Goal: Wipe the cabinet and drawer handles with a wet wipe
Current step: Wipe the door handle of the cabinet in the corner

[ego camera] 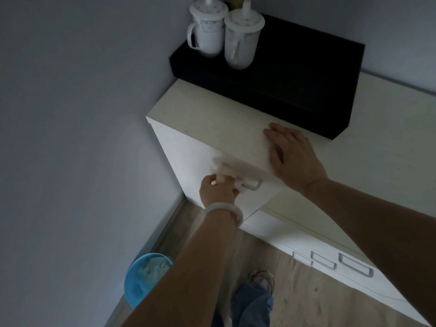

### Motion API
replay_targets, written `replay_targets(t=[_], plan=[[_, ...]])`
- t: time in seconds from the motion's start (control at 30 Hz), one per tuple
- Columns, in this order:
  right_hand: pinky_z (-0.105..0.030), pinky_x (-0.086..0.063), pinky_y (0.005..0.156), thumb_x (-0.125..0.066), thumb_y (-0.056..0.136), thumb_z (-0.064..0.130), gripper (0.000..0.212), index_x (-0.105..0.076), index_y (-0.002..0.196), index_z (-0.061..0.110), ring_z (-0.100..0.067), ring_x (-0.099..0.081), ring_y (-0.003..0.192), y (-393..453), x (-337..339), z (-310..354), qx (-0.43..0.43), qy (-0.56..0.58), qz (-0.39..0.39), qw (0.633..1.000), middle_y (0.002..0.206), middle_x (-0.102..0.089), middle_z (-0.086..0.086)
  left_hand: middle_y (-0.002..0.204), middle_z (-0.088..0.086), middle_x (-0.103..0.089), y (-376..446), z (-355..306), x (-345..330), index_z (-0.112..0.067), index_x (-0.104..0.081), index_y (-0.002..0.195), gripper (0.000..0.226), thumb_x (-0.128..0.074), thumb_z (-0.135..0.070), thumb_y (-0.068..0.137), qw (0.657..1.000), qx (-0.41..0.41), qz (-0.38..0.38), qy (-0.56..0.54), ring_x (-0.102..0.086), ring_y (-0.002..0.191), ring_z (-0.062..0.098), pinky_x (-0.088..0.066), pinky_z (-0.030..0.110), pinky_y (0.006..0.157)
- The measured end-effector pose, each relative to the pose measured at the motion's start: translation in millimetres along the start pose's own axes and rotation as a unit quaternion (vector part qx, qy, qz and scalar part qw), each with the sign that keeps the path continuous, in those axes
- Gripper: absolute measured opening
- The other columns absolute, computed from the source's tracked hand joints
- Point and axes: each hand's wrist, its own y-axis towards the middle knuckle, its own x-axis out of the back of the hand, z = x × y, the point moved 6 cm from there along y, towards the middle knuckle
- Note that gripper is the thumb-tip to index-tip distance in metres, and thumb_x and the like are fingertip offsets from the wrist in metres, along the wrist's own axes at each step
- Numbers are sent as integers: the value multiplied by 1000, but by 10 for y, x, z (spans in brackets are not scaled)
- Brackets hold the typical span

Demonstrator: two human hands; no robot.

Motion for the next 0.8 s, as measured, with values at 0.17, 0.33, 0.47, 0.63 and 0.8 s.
replay_targets(t=[0.17, 0.33, 0.47, 0.63, 0.8], plan=[[-37, -26, 112, -37, 96, 30, 49, -42, 143, 21, -19, -34, 133, -2, -12, -18, 2, 1, -6, 1000, 150, -39, 2, 104, 20, -66, -19, 28, -39, -1, -54, 115, 39, -68, 6, 79, 994, 19, 75, 78, -71, 77, 26, -61, 35, 68], [-37, -28, 112, -34, 95, 33, 49, -43, 143, 21, -19, -35, 132, 5, -23, -29, 1, 1, -6, 1000, 149, -40, 2, 103, 16, -66, 123, -345, 62, -18, -56, 115, 46, -59, 9, 78, 982, -76, 91, 148, -68, 90, 33, -60, 48, 72], [-38, -28, 112, -29, 94, 37, 53, -44, 142, 20, -20, -35, 132, -1, -8, -11, 2, 2, -11, 1000, 149, -41, 2, 100, 8, -66, 124, -396, 40, -27, -60, 106, 28, -50, -14, 84, 974, -98, 52, 199, -67, 90, 35, -58, 51, 77], [-37, -28, 112, -32, 94, 35, 52, -43, 142, 21, -19, -35, 131, -8, -12, -23, -1, 2, -10, 1000, 149, -40, 2, 87, -2, -72, -98, -172, -39, -25, -72, 92, 18, -57, -34, 87, 958, -178, 25, 225, -67, 86, 23, -56, 40, 84], [-38, -27, 113, -32, 95, 35, 51, -42, 143, 22, -19, -33, 133, -4, -15, -30, -3, 5, -4, 1000, 150, -39, 3, 70, -4, -72, -147, -53, -111, -25, -74, 78, 3, -74, -23, 80, 960, -170, 30, 220, -67, 70, 16, -56, 31, 75]])
